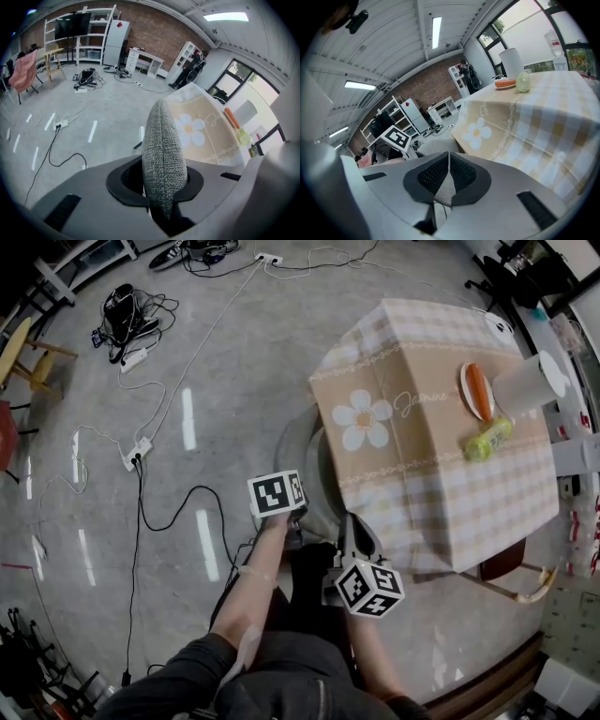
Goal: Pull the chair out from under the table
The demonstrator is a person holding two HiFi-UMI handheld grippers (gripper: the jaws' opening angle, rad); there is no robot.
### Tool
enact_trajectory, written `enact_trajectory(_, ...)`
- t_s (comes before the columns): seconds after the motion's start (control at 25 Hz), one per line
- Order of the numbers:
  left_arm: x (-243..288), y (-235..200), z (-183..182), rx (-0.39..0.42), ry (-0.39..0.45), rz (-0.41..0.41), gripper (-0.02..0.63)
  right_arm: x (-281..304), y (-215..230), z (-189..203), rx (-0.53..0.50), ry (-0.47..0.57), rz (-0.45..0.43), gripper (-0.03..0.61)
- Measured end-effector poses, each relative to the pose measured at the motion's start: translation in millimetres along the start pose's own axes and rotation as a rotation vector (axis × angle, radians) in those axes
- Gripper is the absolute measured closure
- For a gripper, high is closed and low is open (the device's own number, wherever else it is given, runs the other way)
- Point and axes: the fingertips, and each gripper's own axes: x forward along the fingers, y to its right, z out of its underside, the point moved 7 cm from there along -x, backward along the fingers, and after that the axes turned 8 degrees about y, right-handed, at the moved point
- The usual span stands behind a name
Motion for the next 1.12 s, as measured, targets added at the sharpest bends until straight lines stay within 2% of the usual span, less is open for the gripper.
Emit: enact_trajectory(1.12,-13.0,-22.4,-3.6,0.022,-0.006,0.007,0.526,0.0,-22.5,10.5,-0.034,-0.012,-0.010,0.561)
